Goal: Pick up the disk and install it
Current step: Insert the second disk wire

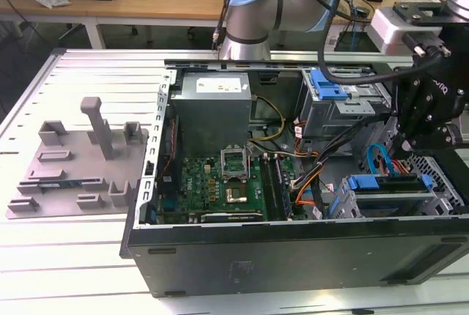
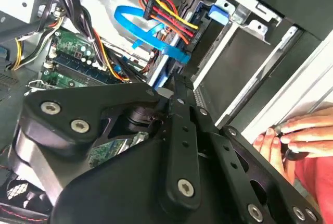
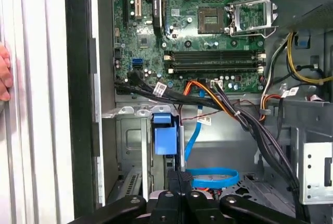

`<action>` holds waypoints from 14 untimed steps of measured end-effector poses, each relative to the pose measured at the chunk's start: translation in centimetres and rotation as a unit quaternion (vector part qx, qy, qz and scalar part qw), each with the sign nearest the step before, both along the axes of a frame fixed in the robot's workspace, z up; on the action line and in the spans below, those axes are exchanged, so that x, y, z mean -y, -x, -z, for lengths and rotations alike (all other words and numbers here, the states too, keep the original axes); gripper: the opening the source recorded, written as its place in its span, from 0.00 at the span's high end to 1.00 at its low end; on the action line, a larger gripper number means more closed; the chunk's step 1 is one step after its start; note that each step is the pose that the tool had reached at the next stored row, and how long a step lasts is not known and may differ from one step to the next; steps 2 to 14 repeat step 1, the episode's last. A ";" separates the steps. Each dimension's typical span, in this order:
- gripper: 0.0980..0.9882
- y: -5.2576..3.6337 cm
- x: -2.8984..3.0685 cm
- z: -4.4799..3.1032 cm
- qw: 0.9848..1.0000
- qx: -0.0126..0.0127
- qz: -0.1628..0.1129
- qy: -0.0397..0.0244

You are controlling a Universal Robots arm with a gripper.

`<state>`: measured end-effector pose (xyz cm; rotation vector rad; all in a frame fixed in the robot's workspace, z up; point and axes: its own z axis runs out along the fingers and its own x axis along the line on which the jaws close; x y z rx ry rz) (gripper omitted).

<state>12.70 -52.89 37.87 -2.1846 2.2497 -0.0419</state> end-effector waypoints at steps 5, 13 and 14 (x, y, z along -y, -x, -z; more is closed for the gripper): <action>0.99 0.00 0.00 0.00 1.000 0.000 0.000 0.000; 0.99 0.00 0.00 0.00 1.000 0.000 0.000 0.000; 0.99 0.00 0.00 0.00 1.000 0.000 0.000 0.000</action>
